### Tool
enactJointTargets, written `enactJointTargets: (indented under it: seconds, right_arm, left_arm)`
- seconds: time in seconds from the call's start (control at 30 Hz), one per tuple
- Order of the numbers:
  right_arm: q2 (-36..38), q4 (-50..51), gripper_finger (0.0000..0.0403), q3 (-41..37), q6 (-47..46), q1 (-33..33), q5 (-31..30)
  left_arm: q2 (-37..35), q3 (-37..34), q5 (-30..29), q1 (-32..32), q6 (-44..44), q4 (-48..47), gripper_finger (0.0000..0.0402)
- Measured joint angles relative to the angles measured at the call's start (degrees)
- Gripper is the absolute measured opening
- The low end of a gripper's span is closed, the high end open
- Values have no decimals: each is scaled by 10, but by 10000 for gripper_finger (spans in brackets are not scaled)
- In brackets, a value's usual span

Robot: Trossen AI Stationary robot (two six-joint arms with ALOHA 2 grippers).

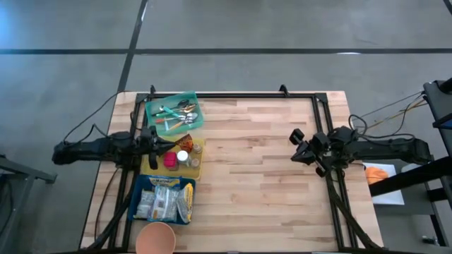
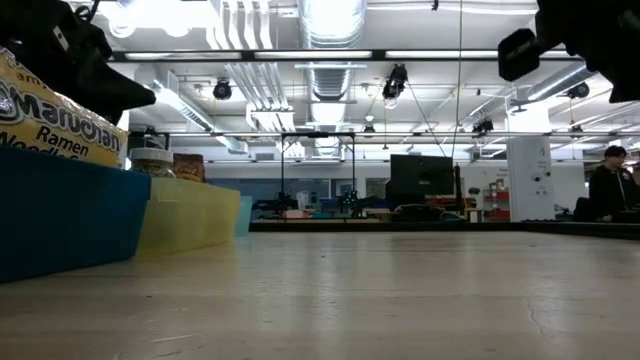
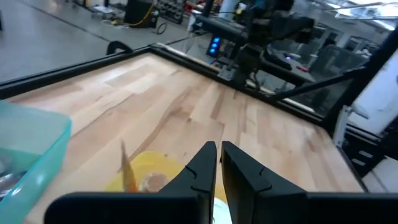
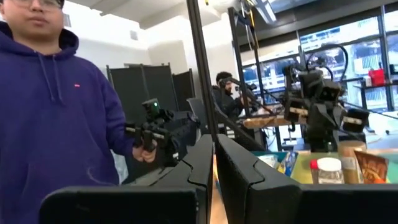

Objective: Pick & Place Food Item
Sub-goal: Return to Home Position

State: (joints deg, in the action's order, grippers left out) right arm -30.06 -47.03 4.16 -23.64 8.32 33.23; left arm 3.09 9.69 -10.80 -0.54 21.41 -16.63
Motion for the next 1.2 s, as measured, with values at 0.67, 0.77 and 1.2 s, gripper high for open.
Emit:
enactJointTargets:
  seconds: [0.67,0.77,1.2]
  right_arm:
    - [-5,36,19,-37,29,0,-140]
    - [-5,36,19,-37,28,0,-154]
    - [-4,35,19,-37,26,0,-154]
  left_arm:
    - [0,3,3,-1,29,-18,34]
    - [0,3,1,-1,27,-22,34]
    - [0,2,-17,-1,-8,-42,34]
